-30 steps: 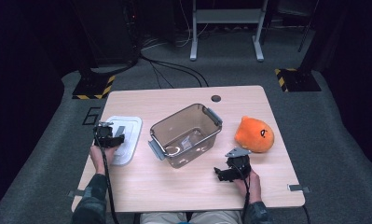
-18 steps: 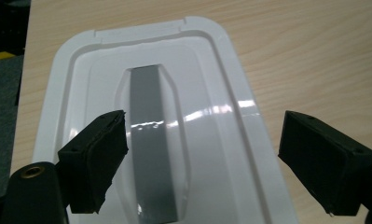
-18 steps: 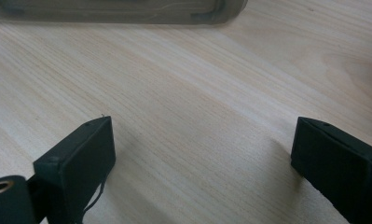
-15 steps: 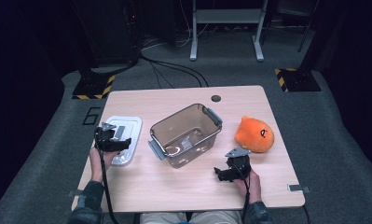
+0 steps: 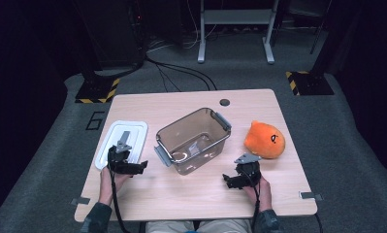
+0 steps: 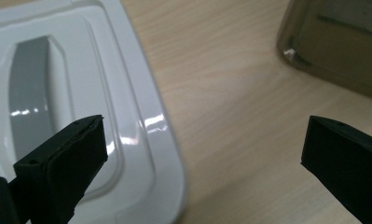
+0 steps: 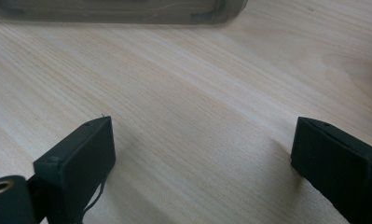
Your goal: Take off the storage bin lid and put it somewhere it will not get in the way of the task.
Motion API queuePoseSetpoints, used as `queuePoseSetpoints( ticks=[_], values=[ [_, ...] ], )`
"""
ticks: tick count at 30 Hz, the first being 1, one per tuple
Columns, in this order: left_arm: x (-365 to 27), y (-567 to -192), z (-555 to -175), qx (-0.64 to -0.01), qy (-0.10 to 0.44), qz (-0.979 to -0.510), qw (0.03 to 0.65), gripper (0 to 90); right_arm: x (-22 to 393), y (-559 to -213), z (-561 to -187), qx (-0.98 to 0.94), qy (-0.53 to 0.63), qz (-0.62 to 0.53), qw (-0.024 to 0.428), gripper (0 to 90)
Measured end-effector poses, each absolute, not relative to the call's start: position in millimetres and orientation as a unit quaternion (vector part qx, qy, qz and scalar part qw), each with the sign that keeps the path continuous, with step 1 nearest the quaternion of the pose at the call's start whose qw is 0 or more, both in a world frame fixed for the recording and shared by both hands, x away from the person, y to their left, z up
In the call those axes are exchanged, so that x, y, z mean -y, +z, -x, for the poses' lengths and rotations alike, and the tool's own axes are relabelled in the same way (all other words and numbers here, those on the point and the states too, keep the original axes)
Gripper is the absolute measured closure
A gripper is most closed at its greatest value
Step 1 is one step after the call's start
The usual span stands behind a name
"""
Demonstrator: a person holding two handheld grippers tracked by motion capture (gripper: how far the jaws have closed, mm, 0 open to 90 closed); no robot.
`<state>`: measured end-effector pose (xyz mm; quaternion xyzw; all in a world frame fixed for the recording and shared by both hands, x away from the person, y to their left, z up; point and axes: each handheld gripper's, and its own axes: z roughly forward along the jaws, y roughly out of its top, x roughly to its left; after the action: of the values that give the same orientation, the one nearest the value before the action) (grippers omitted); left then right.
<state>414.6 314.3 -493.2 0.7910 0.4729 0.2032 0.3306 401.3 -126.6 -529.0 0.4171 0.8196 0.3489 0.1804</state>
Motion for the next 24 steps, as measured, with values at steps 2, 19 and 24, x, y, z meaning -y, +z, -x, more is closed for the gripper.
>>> queuePoseSetpoints(
  ticks=[2,19,24],
  values=[
    [-310,-497,-409,-0.468,0.201,-0.792,0.337,0.0,127,-529,-401,-0.82,0.349,-0.417,0.18,5.4],
    [-254,-526,-372,-0.386,0.164,-0.839,0.346,0.0,127,-529,-401,-0.82,0.349,-0.417,0.18,5.4],
    [-251,-531,-372,-0.383,0.165,-0.838,0.351,0.0,127,-529,-401,-0.822,0.348,-0.414,0.181,5.4]
  ],
)
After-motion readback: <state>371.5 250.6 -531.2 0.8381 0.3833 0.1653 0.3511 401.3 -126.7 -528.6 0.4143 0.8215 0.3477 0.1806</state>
